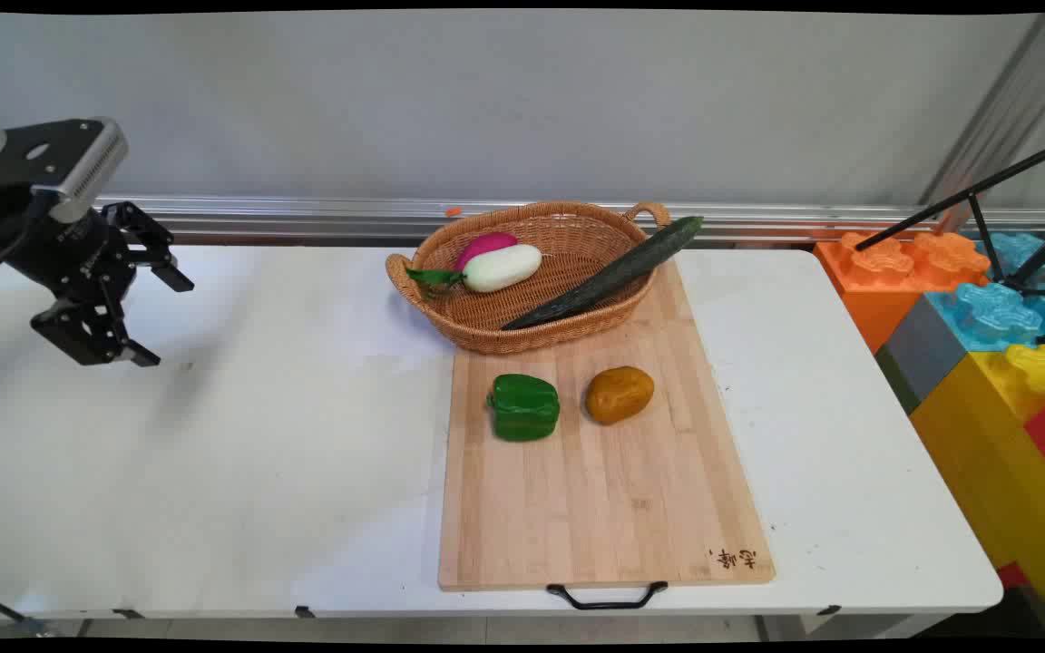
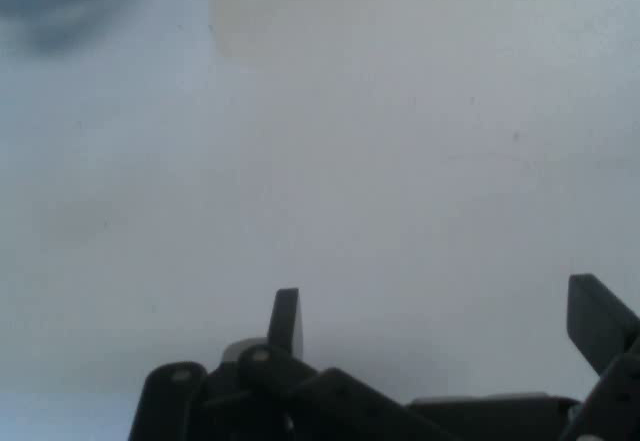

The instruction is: Pick up the cucumber from the vegetable basket

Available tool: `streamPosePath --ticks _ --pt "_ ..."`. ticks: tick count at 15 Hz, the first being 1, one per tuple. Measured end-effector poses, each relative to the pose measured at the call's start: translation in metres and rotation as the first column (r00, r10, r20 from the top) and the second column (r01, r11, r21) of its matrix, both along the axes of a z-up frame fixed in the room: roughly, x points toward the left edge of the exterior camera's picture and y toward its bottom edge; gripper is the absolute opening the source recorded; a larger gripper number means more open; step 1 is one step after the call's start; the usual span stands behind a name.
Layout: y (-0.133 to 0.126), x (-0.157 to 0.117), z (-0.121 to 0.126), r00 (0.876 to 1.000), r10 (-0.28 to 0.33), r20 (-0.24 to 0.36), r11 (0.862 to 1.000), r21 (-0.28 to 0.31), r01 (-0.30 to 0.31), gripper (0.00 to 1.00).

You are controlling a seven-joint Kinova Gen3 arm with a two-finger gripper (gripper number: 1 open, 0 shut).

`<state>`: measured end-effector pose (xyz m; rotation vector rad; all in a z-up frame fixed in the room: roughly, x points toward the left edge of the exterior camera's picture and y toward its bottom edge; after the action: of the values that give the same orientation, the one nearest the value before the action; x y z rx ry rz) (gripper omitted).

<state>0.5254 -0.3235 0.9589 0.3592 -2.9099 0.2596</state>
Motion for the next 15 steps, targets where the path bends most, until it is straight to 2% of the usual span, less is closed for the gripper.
streamPosePath --ticks 4,8,10,13,15 --pt "-0.007 -0.014 -0.005 0.997 0.031 -0.069 0.999 -0.026 -0.033 1.0" --pt "-0.031 -0.053 -0.003 0.987 0.059 -0.149 0.994 -0.084 -0.072 1.0" --pt "-0.055 -0.085 -0.003 0.978 0.081 -0.192 0.987 -0.123 -0.106 1.0" --pt "-0.083 -0.12 -0.005 0.964 0.115 -0.239 0.977 -0.148 -0.153 1.0" --pt "-0.112 -0.153 -0.01 0.948 0.153 -0.281 0.968 -0.152 -0.201 1.0"
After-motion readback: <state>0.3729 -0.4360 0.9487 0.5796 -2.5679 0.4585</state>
